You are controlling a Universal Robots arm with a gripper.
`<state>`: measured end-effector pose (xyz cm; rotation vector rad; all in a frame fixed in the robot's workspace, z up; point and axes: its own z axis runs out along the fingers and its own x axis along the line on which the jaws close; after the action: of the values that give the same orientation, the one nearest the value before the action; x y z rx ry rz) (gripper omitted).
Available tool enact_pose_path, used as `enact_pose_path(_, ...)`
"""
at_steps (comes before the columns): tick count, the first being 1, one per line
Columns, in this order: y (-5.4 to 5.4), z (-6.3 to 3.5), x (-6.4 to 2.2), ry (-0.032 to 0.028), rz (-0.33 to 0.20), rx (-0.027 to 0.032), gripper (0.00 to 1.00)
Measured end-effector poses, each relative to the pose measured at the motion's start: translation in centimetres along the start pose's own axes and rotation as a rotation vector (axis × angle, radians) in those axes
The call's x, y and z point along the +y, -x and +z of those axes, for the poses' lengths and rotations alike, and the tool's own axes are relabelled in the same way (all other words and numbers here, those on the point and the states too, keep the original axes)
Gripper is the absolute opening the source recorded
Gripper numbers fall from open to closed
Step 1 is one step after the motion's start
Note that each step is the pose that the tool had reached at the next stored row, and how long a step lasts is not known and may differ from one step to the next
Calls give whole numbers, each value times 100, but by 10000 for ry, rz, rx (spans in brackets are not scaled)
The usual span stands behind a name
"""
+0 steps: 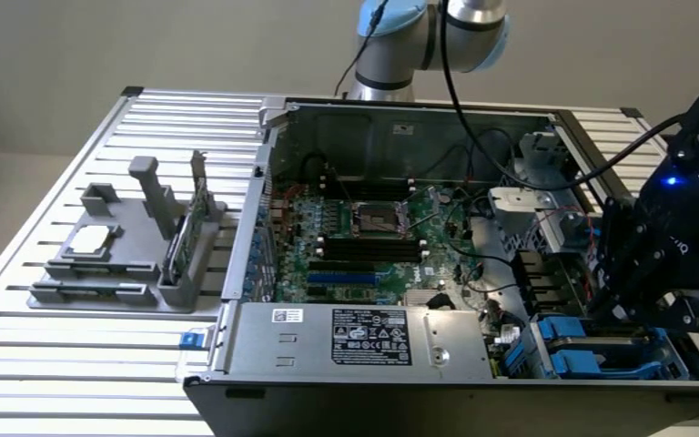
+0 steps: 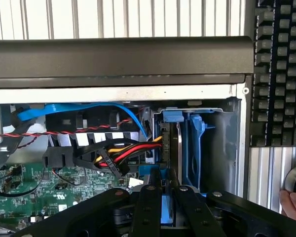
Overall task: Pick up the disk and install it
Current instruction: 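Insert the second disk wire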
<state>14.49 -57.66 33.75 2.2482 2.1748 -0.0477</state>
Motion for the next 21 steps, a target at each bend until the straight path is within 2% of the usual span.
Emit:
enact_pose_path(6,32,7,1,0,-92,94,16)
enact_pose_path(14,67,10,2,-3,-94,190,16)
enact_pose_path(21,89,18,3,-4,-94,245,16)
